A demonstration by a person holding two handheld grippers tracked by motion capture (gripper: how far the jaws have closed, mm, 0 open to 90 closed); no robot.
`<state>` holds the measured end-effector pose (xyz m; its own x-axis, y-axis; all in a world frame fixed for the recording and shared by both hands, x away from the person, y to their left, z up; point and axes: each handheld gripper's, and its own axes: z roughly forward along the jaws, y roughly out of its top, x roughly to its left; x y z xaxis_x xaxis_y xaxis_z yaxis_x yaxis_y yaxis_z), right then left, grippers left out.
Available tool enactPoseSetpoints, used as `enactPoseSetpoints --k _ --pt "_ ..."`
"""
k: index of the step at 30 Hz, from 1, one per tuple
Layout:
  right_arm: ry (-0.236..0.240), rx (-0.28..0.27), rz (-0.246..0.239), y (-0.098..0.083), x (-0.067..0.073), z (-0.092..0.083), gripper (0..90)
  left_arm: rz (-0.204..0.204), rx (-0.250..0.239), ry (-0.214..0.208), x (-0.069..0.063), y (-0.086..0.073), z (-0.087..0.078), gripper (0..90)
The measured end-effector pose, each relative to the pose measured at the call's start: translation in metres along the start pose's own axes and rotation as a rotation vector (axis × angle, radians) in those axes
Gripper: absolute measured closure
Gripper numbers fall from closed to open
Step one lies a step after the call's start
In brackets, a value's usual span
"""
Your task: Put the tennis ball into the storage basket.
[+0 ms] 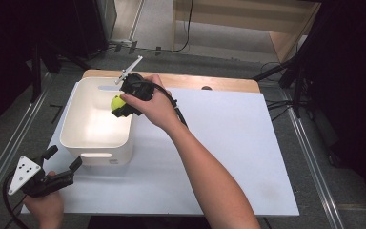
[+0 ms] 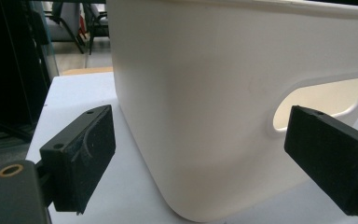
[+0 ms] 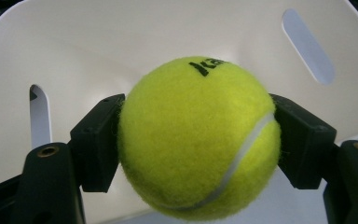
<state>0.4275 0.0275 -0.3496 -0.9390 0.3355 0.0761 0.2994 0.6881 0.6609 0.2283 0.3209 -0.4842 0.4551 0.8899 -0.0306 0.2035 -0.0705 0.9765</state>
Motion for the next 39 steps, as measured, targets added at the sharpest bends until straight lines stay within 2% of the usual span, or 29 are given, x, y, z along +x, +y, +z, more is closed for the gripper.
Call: enactPoseSetpoints --k 3,6,8,12,17,20,26,30,31,39 --pt "0.013 0.0 -0.01 0.0 0.0 0.005 24.8 0.0 0.0 0.001 0.0 0.0 0.0 8.6" --pt "0.015 0.019 0.009 -0.002 0.001 0.008 24.7 0.001 -0.001 0.0 0.0 0.0 0.0 8.5" --pt "0.019 0.003 -0.001 -0.003 -0.001 0.01 24.7 0.0 -0.001 0.0 0.0 0.0 0.0 8.5" --pt "0.019 0.015 0.009 -0.004 0.002 0.013 24.5 0.006 0.002 0.001 -0.001 0.0 0.001 8.5" --pt "-0.009 0.058 -0.045 -0.003 0.01 0.022 22.1 0.001 -0.003 0.0 0.0 0.0 0.0 8.6" --pt "-0.037 0.062 -0.063 -0.005 0.013 0.024 13.4 0.003 -0.001 -0.002 0.0 0.0 0.001 8.6" --pt "-0.063 0.047 -0.067 -0.012 0.011 0.019 7.8 0.001 -0.001 -0.001 0.0 0.0 0.001 8.6" --pt "-0.048 -0.004 -0.087 -0.018 0.008 0.014 1.5 0.006 0.003 -0.001 -0.001 0.0 0.001 8.5" --pt "-0.057 -0.005 -0.074 -0.019 0.009 0.011 0.5 0.007 0.001 -0.001 -0.001 0.0 0.001 8.5" --pt "-0.091 -0.024 -0.068 -0.03 0.008 -0.002 0.0 0.013 0.007 0.003 -0.001 0.0 0.001 8.6"
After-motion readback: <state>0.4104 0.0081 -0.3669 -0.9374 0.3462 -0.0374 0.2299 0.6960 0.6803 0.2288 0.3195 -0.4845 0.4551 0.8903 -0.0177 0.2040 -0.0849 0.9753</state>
